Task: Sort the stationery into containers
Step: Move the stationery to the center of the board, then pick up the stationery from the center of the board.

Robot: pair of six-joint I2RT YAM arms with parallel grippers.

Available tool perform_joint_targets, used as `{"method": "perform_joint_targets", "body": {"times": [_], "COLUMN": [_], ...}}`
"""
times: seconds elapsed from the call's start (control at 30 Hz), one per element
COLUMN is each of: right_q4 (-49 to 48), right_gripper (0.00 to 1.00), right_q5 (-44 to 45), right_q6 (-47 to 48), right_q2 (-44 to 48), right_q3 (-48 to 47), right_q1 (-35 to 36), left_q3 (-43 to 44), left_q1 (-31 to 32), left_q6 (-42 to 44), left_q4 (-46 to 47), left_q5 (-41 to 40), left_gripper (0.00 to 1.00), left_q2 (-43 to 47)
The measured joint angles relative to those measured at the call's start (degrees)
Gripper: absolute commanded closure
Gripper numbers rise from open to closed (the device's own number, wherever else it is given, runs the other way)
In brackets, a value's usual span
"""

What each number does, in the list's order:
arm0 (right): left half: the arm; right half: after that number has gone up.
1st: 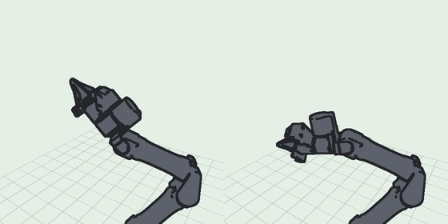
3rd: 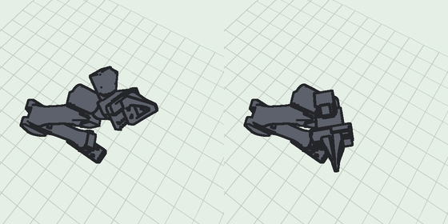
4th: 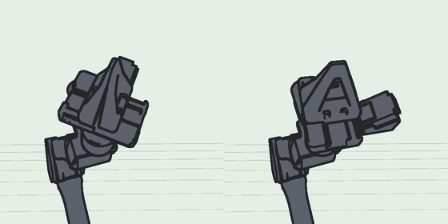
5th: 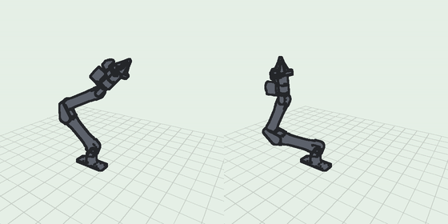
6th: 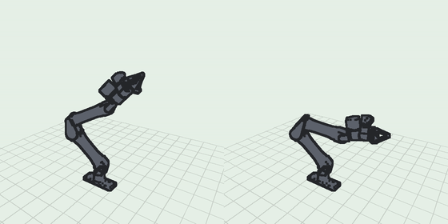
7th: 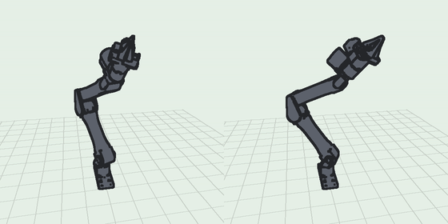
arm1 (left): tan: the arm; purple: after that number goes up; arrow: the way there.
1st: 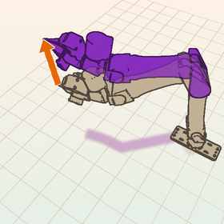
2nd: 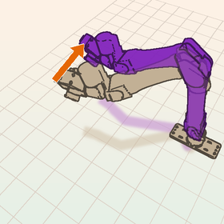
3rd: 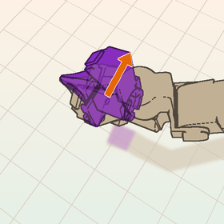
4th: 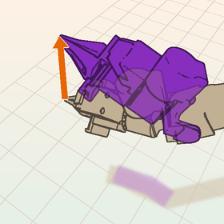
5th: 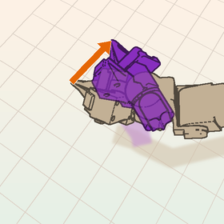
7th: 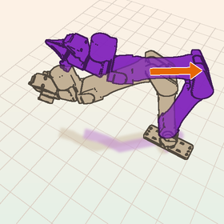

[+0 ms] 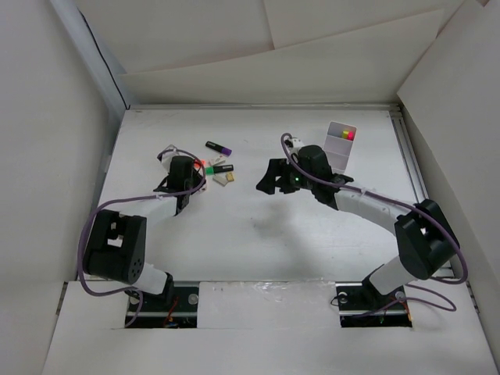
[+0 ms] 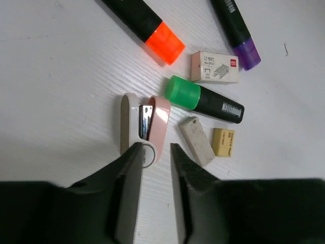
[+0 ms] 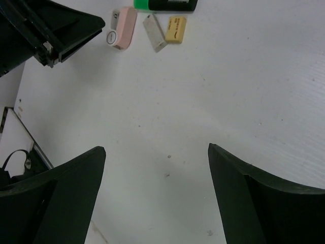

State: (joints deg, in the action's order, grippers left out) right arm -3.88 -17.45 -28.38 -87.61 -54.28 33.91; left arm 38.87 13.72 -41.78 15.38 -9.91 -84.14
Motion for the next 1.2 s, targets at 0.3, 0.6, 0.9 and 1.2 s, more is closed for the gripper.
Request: {"method": "perform_joint_targets", "body": {"times": [0.3, 0.6, 0.9, 1.2], "right_q4": [-0.6, -0.7, -0.7, -0.8], "right_gripper": [0.12, 0.11, 0.11, 0.08], "right_q5": [0.0, 0.7, 1.5, 2.3], "right_q6": [-0.9, -1.4, -1.4, -1.4], "right_q2": [-0.2, -0.2, -0.1, 3.5], "right_q3": [-0.4, -0.4, -0.4, -0.1], "right_q1": [2.7, 3.3, 3.3, 3.0], "left_q3": [0.7, 4.3, 7.6, 8.1], "left_q1": [2.7, 4.9, 4.9, 5.0], "left_q6": [2.8, 3.5, 3.4, 3.5], "left_q4": [-2.8, -5.5, -7.6, -7.8], "left_q5": [-1.5, -7.1, -11.1, -11.5], "left_gripper": [0.44, 0.52, 0.67, 0.96], "left_q2": [-1.7, -7.5, -10.3, -10.4]}}
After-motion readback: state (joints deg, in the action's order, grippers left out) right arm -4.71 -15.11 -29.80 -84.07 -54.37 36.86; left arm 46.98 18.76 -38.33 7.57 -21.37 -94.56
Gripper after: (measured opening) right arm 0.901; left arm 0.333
